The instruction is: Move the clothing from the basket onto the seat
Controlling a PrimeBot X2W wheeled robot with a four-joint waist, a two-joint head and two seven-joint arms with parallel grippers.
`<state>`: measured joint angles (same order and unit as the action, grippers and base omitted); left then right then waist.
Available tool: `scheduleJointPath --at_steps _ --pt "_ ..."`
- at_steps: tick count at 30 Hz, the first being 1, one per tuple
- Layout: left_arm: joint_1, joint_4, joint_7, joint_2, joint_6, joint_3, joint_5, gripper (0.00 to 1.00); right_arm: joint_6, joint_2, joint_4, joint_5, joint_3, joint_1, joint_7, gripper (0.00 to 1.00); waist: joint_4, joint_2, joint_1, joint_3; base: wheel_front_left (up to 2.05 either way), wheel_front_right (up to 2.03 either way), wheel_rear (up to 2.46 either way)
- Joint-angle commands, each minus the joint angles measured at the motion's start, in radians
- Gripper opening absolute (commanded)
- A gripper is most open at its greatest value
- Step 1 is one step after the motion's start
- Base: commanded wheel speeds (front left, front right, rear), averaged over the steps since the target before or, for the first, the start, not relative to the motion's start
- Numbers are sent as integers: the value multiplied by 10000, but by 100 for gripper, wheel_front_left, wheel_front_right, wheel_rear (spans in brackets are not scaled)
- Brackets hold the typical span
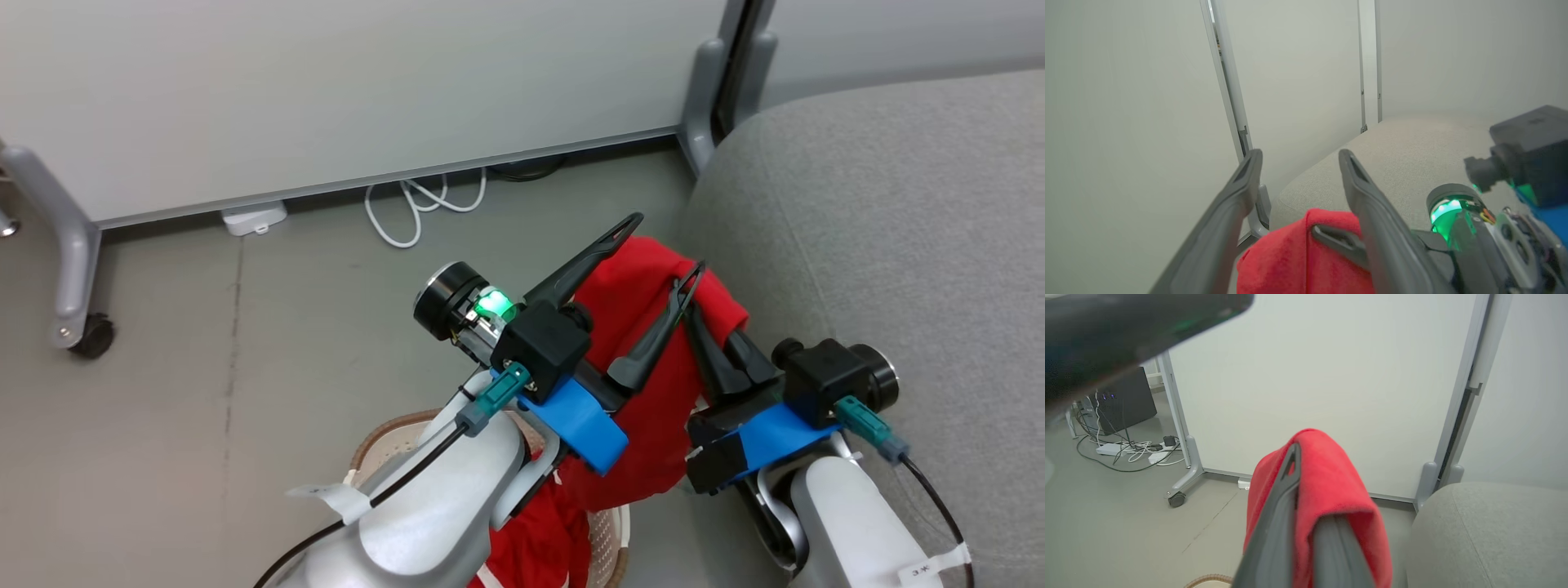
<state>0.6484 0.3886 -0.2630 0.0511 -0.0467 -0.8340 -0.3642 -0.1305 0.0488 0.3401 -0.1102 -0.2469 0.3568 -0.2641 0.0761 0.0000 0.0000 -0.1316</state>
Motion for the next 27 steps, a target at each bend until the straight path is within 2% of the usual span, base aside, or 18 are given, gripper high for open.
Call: scheduleJointPath --at_steps 1,15,27 --pt "-127 68 -27 40 -41 55 59 100 -5 28 -129 81 131 -128 -6 0 236 0 0 -64 0 0 0" --pt "-430 460 -27 135 -312 -22 365 100 -5 22 -878 564 1576 -572 -7 0 1474 0 0 -357 0 0 0" --pt "-790 722 -27 176 -492 -248 461 100 -5 22 -1392 787 2179 -1062 -7 0 2414 0 0 -536 0 0 0"
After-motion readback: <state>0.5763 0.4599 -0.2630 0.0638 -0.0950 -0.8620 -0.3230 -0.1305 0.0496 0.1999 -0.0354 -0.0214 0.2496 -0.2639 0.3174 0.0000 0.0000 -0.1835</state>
